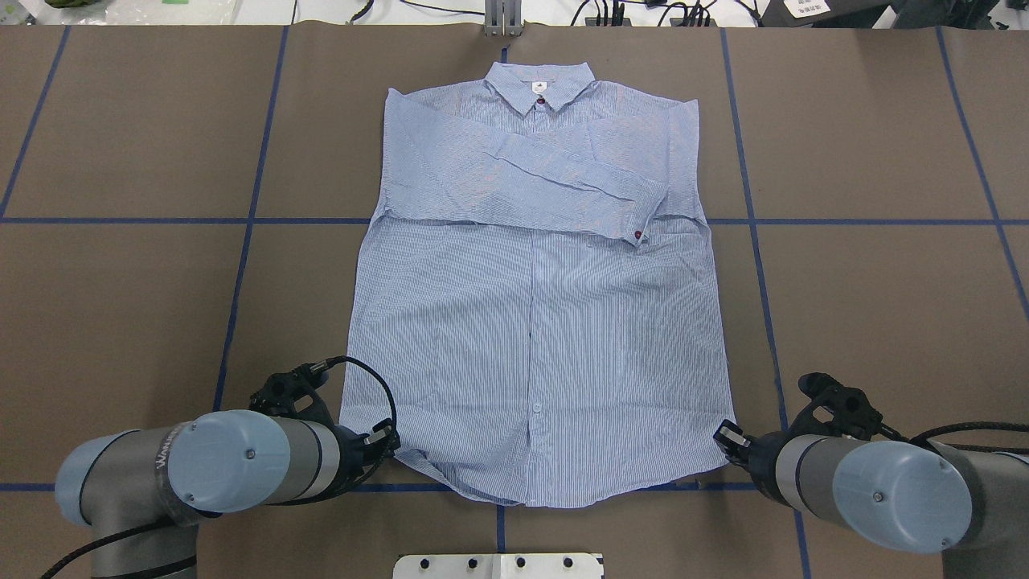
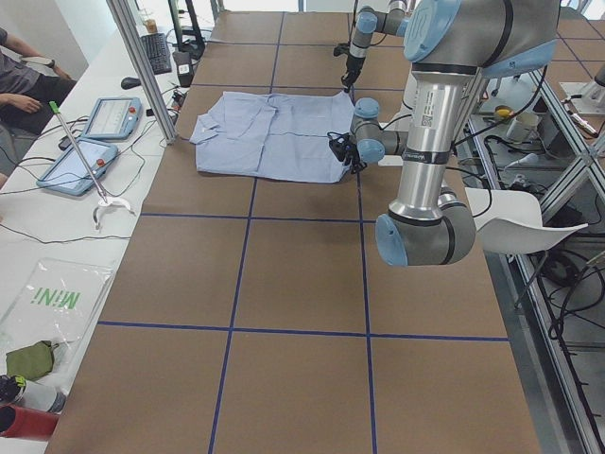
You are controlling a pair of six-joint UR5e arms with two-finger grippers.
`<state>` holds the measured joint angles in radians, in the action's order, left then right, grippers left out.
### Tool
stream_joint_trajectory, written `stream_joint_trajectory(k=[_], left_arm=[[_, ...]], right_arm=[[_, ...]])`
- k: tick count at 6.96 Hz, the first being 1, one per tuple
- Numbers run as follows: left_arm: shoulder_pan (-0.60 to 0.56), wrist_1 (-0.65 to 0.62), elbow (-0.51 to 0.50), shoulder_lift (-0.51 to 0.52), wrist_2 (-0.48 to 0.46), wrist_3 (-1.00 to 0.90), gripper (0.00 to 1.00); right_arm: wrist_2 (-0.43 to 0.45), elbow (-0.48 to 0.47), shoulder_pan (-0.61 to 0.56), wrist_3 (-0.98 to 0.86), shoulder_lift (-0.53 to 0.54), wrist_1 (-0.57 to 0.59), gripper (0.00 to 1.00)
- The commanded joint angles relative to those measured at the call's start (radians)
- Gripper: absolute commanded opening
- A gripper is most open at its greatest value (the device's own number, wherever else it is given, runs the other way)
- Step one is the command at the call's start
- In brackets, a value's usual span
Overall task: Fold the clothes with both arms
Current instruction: 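Grasp both hem corners nearest the robot with the left and right grippers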
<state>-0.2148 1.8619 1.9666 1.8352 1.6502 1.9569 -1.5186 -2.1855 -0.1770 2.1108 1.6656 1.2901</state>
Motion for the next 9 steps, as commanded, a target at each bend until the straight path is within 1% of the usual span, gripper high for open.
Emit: stream_joint_trajectory(k=[1,3,5,7,9], left_arm=[[-0.005,-0.001,-0.009,0.009,-0.02,-0.003,0.0],[-0.02,-0.009,0.04,0.001,-0.017,-0.004,0.0],[-0.021,-0.021,0.078,-0.03,-0.017,-0.004,0.0],[-0.009,-0.021,0.139,-0.077,-0.017,0.005,0.0],[0.018,-0.027,0.169,-0.08,-0.01,0.007,0.0]], right_arm=[[0.0,0.0,-0.001,0.0,0.0,0.0,0.0],[0.0,0.0,-0.001,0.0,0.002,0.0,0.0],[0.0,0.0,-0.003,0.0,0.011,0.0,0.0],[-0.002,-0.046,-0.003,-0.005,0.086,-0.005,0.0],[-0.002,-0.057,-0.003,-0.006,0.105,-0.006,0.0]])
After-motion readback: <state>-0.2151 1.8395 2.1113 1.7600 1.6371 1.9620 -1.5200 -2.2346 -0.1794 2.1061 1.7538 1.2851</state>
